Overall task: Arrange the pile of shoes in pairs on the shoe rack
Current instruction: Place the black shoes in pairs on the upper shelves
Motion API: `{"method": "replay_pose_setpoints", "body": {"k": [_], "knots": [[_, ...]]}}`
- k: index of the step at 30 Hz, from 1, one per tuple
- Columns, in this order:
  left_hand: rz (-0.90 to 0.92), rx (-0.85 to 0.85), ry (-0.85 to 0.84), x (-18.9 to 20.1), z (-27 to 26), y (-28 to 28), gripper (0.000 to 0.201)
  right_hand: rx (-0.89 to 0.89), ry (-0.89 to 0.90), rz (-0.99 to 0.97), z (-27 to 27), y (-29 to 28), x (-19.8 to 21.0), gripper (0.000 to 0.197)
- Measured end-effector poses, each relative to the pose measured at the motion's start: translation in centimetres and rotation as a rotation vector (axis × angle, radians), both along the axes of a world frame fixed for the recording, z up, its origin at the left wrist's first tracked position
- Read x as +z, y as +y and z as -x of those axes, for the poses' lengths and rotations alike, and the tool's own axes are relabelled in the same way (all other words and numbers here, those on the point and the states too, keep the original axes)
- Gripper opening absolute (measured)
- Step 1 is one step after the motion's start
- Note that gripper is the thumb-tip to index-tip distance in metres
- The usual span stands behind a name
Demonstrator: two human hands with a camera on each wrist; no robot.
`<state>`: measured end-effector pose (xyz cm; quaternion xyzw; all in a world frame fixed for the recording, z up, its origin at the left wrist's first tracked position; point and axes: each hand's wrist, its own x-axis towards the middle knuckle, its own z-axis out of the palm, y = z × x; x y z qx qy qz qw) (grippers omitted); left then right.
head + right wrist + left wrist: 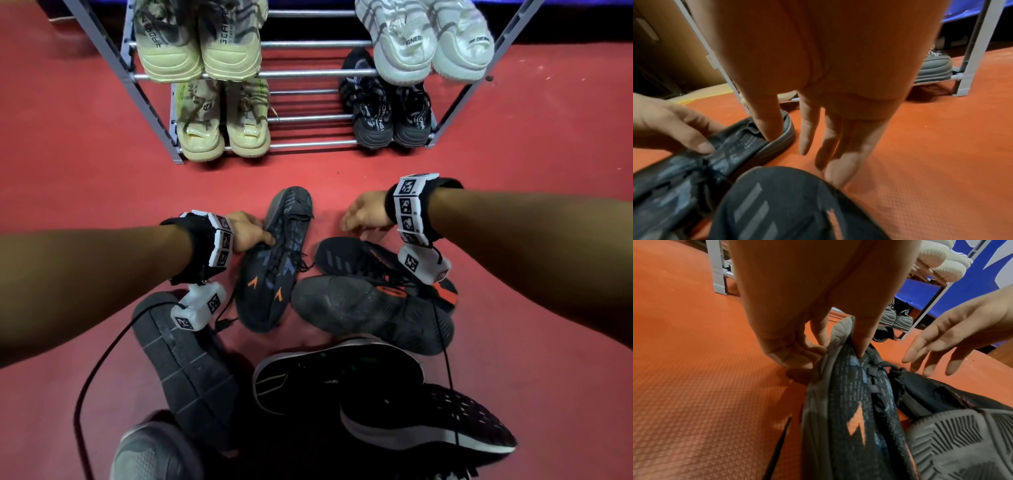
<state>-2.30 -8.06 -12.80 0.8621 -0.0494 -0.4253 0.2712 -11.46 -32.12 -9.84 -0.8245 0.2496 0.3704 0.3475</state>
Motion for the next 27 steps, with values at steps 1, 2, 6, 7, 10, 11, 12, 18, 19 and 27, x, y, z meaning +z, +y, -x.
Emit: {"method": "replay_pose_setpoints", "body": {"k": [1, 2, 6, 7, 10, 11, 12, 18, 19, 27], "knots": [[0.019, 0.008, 0.016, 0.2, 0.3, -0.2, 0.018, 0.034, -0.018, 0.045, 0.2, -0.2, -0.1, 0.028], [0.040, 0.016, 0.033, 0.1, 0.5, -0.4, 0.018, 0.071, -0.019, 0.095, 0.6, -0.3, -0.1, 0.028], [0.085, 0.039, 0.036, -0.5, 1.3, -0.8, 0.033, 0.194, 0.120, 0.191, 2.3, -2.0, -0.8, 0.033], [0.087, 0.041, 0.032, -0.6, 1.3, -0.8, 0.030, 0.212, 0.158, 0.195, 2.8, -2.2, -1.1, 0.033], [0.074, 0.038, 0.024, -0.4, 1.1, -0.9, 0.024, 0.236, 0.210, 0.230, 3.4, -2.4, -1.7, 0.036], [0.077, 0.037, 0.029, -0.4, 1.0, -0.9, 0.026, 0.236, 0.224, 0.243, 3.4, -2.4, -1.8, 0.040], [0.086, 0.035, 0.034, -0.4, 1.0, -0.9, 0.026, 0.231, 0.241, 0.251, 3.4, -2.4, -1.5, 0.044], [0.260, 0.074, -0.061, 1.2, 0.9, -1.2, 0.027, 0.022, 0.133, 0.084, 4.2, -3.3, 0.2, 0.015], [0.282, 0.091, -0.075, 1.5, 0.8, -1.2, 0.031, -0.055, 0.067, 0.039, 4.3, -3.8, 0.3, 0.005], [0.372, 0.127, -0.262, 2.7, 0.0, -1.6, 0.059, -0.297, -0.265, -0.075, 3.5, -5.6, 1.2, 0.006]]}}
